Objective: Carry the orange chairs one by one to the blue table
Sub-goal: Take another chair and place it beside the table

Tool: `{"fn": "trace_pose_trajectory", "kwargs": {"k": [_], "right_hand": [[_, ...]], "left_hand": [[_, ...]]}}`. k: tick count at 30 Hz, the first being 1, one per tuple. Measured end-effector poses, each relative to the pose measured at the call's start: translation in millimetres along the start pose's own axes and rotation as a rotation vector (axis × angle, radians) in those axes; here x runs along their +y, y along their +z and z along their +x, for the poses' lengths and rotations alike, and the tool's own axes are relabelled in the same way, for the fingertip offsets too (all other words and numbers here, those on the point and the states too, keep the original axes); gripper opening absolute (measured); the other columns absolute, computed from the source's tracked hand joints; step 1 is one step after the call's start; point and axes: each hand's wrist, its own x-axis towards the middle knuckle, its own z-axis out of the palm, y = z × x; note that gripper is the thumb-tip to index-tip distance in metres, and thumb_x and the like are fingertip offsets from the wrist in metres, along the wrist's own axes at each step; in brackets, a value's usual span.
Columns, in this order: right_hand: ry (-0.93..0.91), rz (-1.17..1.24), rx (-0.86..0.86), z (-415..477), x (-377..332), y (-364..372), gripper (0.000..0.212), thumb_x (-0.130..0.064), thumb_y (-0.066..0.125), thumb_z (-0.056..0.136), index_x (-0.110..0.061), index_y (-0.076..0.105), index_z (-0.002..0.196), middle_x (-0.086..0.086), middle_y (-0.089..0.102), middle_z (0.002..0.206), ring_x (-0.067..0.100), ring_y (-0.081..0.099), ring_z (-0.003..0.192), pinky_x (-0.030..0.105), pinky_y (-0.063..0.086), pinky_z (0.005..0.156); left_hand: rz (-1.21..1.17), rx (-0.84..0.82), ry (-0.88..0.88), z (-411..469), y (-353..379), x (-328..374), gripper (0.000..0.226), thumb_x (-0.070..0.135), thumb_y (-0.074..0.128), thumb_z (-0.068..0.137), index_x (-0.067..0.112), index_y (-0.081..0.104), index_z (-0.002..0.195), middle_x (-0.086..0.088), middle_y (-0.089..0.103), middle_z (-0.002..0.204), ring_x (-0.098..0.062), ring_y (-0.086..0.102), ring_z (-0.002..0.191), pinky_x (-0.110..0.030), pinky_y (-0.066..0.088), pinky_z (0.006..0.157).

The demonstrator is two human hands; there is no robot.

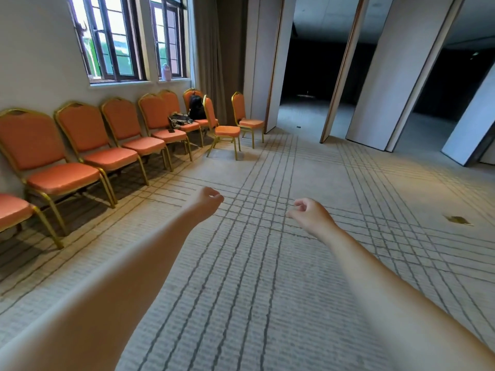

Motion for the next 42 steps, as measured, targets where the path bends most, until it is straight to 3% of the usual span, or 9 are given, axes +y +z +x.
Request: {"fn": "trace_pose_trajectory", "kwargs": {"k": [2, 6, 12, 16, 22, 26, 29, 33, 42], "right_hand": [[0.014, 0.007, -0.004, 51, 2, -1, 0.048, -0.032, 0.066, 0.088, -0.015, 0.055, 0.131, 0.002, 0.056, 0.125, 0.014, 0.051, 0.101, 0.025, 0.036, 0.082], [0.033, 0.014, -0.004, 157, 9, -3, 0.046, -0.033, 0.065, 0.089, -0.015, 0.054, 0.130, 0.001, 0.055, 0.122, 0.016, 0.053, 0.102, 0.028, 0.040, 0.082], [0.003, 0.007, -0.031, 336, 19, -4, 0.051, -0.035, 0.061, 0.091, -0.015, 0.050, 0.136, 0.004, 0.053, 0.133, 0.020, 0.053, 0.113, 0.029, 0.040, 0.087], [-0.023, 0.015, -0.058, 461, 16, -21, 0.052, -0.035, 0.060, 0.092, -0.015, 0.048, 0.139, 0.004, 0.051, 0.136, 0.017, 0.051, 0.109, 0.028, 0.039, 0.085], [-0.017, -0.028, -0.122, 619, 15, -32, 0.052, -0.034, 0.059, 0.092, -0.016, 0.047, 0.140, 0.004, 0.051, 0.133, 0.016, 0.050, 0.106, 0.030, 0.039, 0.087], [-0.006, -0.028, -0.120, 715, 16, -29, 0.051, -0.038, 0.059, 0.091, -0.018, 0.048, 0.137, 0.003, 0.052, 0.131, 0.016, 0.056, 0.099, 0.036, 0.048, 0.092], [-0.007, -0.032, -0.129, 803, 13, -19, 0.051, -0.037, 0.058, 0.093, -0.018, 0.048, 0.138, 0.004, 0.050, 0.137, 0.019, 0.054, 0.109, 0.033, 0.044, 0.091], [-0.013, -0.067, -0.125, 919, -3, -7, 0.053, -0.036, 0.060, 0.092, -0.018, 0.047, 0.139, 0.007, 0.045, 0.145, 0.023, 0.048, 0.127, 0.034, 0.040, 0.096], [0.013, -0.045, -0.114, 1151, -39, 13, 0.052, -0.037, 0.059, 0.093, -0.018, 0.048, 0.140, 0.007, 0.047, 0.143, 0.022, 0.049, 0.126, 0.034, 0.041, 0.098]], "left_hand": [[0.004, -0.008, -0.013, 51, 11, 7, 0.028, 0.025, 0.053, 0.095, 0.007, 0.066, 0.112, -0.012, 0.065, 0.113, -0.026, 0.062, 0.097, -0.035, 0.049, 0.080], [0.038, -0.023, -0.018, 149, 35, 18, 0.026, 0.028, 0.054, 0.094, 0.010, 0.067, 0.109, -0.010, 0.069, 0.106, -0.020, 0.060, 0.081, -0.028, 0.045, 0.070], [0.044, -0.029, -0.024, 313, 72, 41, 0.026, 0.028, 0.054, 0.095, 0.011, 0.065, 0.110, -0.009, 0.066, 0.107, -0.022, 0.061, 0.088, -0.026, 0.044, 0.068], [0.042, -0.018, -0.005, 428, 101, 76, 0.014, 0.022, 0.052, 0.096, 0.012, 0.061, 0.096, -0.010, 0.062, 0.093, -0.022, 0.056, 0.080, -0.026, 0.041, 0.068], [0.055, -0.022, -0.055, 566, 135, 96, 0.019, 0.025, 0.054, 0.096, 0.012, 0.065, 0.103, -0.010, 0.067, 0.103, -0.025, 0.063, 0.093, -0.031, 0.046, 0.075], [0.076, -0.021, -0.086, 663, 139, 95, 0.027, 0.026, 0.054, 0.096, 0.008, 0.064, 0.115, -0.010, 0.065, 0.113, -0.024, 0.062, 0.101, -0.032, 0.048, 0.079], [0.079, -0.017, -0.096, 752, 142, 96, 0.031, 0.027, 0.055, 0.096, 0.008, 0.063, 0.119, -0.010, 0.065, 0.115, -0.027, 0.061, 0.106, -0.037, 0.050, 0.090], [0.049, -0.021, -0.080, 874, 145, 104, 0.031, 0.028, 0.055, 0.096, 0.010, 0.063, 0.120, -0.009, 0.065, 0.116, -0.024, 0.062, 0.104, -0.036, 0.050, 0.091], [0.066, -0.050, -0.131, 1123, 145, 120, 0.027, 0.032, 0.057, 0.094, 0.015, 0.064, 0.113, -0.005, 0.066, 0.108, -0.022, 0.063, 0.099, -0.035, 0.051, 0.087]]}}
